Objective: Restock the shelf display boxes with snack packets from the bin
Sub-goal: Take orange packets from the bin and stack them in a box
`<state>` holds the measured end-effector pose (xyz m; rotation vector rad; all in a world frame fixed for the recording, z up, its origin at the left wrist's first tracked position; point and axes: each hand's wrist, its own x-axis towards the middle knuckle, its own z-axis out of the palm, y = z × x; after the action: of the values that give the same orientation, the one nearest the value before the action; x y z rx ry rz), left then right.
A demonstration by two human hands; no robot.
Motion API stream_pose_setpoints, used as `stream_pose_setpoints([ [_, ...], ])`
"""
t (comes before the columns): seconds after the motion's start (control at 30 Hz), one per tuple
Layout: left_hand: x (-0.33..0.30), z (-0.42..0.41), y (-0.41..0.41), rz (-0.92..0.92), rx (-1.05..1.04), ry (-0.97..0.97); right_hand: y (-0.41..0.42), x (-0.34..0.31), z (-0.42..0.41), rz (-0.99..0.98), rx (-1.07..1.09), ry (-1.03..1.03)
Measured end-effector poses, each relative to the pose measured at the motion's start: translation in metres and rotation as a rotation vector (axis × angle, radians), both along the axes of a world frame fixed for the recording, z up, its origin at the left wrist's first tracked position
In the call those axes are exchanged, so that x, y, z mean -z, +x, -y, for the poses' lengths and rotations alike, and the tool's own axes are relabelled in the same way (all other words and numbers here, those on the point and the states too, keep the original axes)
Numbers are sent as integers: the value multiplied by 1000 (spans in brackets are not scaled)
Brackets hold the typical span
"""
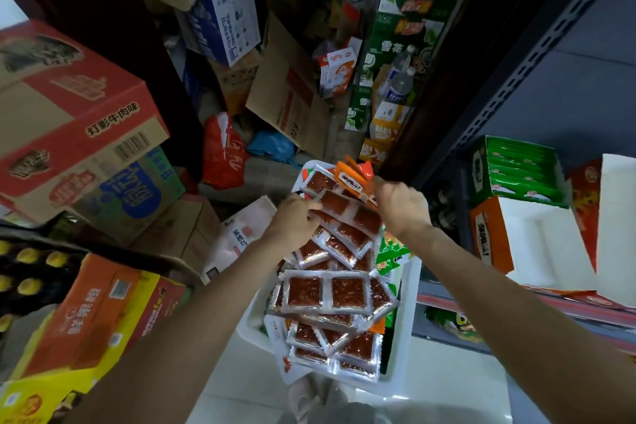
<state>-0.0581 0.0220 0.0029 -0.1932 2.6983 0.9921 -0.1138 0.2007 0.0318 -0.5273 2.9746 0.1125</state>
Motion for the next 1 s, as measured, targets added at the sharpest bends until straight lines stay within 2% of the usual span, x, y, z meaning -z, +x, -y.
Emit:
stream_pose_setpoints([
  [0.07,-14,-6,0,-39,-116,247,4,-14,-4,67,164,-438],
  [0.13,-32,-16,0,-5,-146,526,9,-25,-2,278,384,-947],
  [0.2,-43,-26,-4,44,-146,723,16,-35,0,487,552,-1276],
  [0.23,-48,-29,-6,30,-155,746,19,-39,-1,539,588,-1362],
  [0.4,-63,-42,-16,-86,-329,736,28,-55,-18,542,541,-1494],
  [0.57,-70,-48,-18,-196,-408,600,36,-61,-48,425,575,-1558],
  [0.83,-80,-98,-17,-164,-398,750,46,-72,-112,393,587,-1727],
  [1.0,-89,-150,-21,-79,-378,966,46,-84,-154,415,633,-1929],
])
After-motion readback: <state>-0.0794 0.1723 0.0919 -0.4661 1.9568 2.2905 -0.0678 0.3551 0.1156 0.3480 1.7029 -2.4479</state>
